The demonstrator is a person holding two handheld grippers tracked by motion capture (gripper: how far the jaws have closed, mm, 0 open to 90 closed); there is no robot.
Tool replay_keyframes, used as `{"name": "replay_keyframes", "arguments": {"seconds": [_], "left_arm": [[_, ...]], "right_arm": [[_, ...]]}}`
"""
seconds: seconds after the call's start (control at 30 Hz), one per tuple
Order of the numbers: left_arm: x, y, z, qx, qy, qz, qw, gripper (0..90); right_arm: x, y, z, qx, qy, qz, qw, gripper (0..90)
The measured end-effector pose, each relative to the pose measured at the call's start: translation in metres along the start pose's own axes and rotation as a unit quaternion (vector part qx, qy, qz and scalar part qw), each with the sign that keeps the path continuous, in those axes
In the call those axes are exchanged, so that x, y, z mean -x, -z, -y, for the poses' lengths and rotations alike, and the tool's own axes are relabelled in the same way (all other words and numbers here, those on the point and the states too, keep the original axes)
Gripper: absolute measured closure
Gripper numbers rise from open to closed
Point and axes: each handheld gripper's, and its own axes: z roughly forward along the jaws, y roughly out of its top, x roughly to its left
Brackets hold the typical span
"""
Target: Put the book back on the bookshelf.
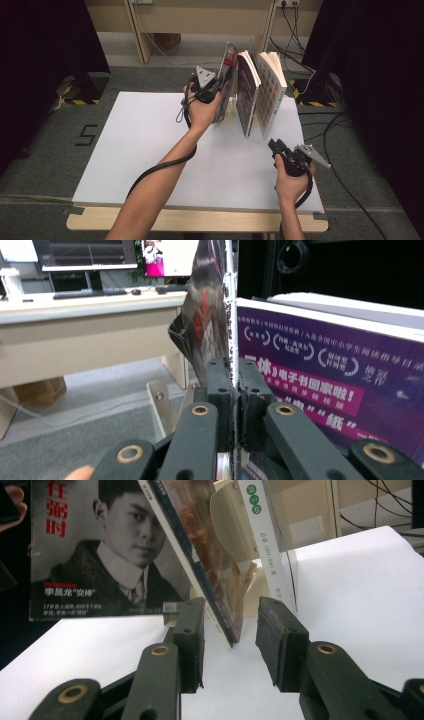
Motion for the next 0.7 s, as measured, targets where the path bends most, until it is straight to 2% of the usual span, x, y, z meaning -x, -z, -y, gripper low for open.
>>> {"name": "replay_keyframes", "arguments": {"seconds": [0.2,0.33,0.53,0.63,0.7], "left_arm": [[-0.0039,0.0051,0.0054,-0.005,-0.005,-0.004,1.0000,84.6],[-0.0036,0.0053,0.0073,-0.009,0.002,0.002,1.0000,84.3],[-0.0052,0.0057,0.0064,-0.032,0.003,0.004,0.9995,82.6],[-0.0075,0.0048,0.0047,-0.049,0.008,0.010,0.9987,80.1],[-0.0089,0.0045,0.0026,-0.051,0.015,0.014,0.9985,78.4]], "right_arm": [[-0.0007,-0.0006,0.0008,-0.002,0.001,0.001,1.0000,64.5],[-0.0022,-0.0016,0.0018,-0.004,-0.001,-0.003,1.0000,64.4],[-0.0013,-0.0015,0.0018,-0.004,-0.002,-0.002,1.0000,64.3],[-0.0013,-0.0022,0.0025,-0.006,-0.001,-0.002,1.0000,64.1],[-0.0017,-0.0023,0.0028,-0.010,-0.003,-0.003,0.9999,63.9]]}}
